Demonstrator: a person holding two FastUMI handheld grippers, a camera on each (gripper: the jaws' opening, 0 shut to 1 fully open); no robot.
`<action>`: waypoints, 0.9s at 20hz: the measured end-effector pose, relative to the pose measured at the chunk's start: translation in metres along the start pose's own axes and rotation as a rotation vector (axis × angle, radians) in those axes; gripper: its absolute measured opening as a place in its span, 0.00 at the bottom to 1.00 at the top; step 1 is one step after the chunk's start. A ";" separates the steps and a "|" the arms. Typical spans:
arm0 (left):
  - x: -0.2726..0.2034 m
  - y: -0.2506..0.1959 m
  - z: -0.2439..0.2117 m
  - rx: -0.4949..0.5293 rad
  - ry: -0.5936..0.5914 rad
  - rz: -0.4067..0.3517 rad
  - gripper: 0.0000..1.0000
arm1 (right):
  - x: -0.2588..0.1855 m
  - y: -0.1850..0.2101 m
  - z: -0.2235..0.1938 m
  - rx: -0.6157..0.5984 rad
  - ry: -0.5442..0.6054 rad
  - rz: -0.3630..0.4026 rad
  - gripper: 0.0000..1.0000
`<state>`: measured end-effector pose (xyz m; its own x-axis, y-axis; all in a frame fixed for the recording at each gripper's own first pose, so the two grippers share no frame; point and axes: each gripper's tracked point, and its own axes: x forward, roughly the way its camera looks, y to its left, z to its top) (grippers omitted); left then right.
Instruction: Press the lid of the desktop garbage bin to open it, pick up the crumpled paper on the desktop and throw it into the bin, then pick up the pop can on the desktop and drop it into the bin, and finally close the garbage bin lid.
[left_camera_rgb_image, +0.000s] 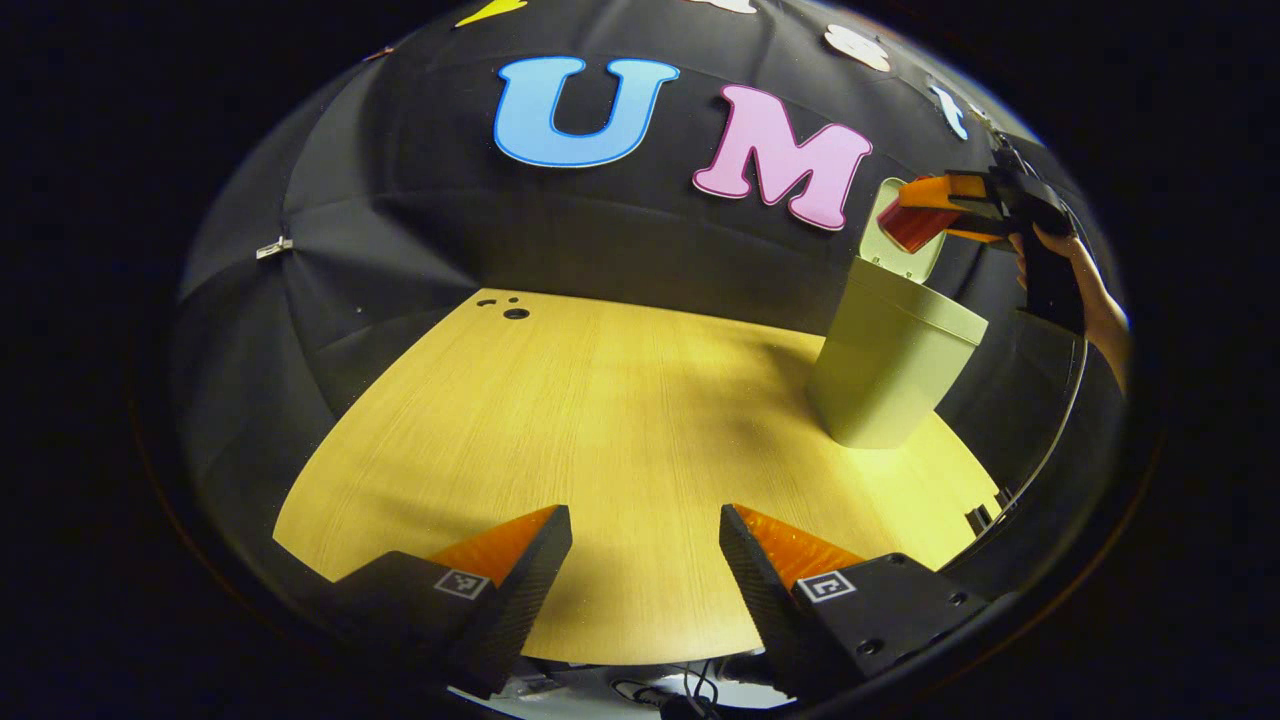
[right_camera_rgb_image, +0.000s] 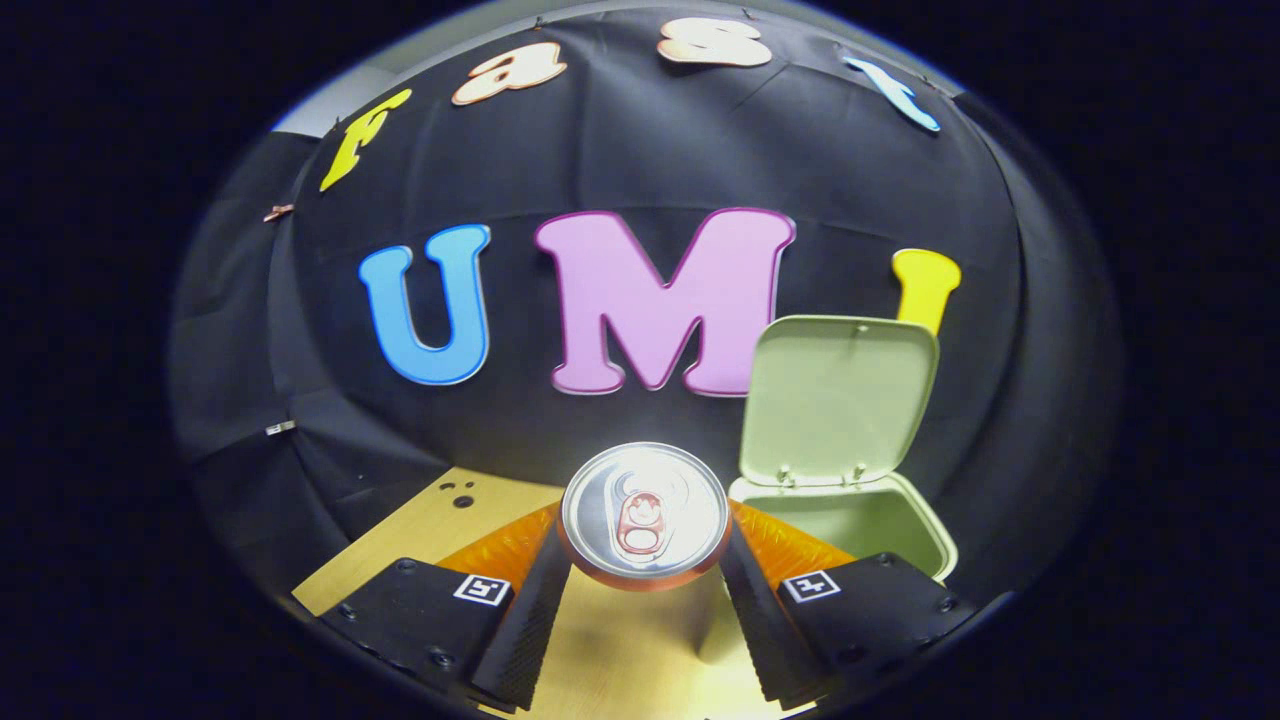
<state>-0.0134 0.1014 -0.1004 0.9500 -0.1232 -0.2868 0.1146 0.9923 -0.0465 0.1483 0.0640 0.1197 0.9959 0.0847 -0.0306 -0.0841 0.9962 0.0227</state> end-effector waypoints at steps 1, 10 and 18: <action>0.003 -0.003 0.002 0.000 -0.002 0.000 0.96 | 0.002 -0.013 0.004 0.009 -0.008 -0.018 0.83; 0.025 -0.034 0.015 -0.036 -0.003 0.050 0.96 | 0.038 -0.103 -0.011 0.093 0.037 -0.106 0.83; 0.028 -0.054 0.005 -0.010 0.041 0.056 0.96 | 0.057 -0.134 -0.035 0.108 0.102 -0.128 0.83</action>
<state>0.0086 0.0442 -0.1010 0.9420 -0.0682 -0.3286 0.0586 0.9975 -0.0390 0.2153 -0.0636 0.0803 0.9894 -0.0353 -0.1411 0.0523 0.9915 0.1191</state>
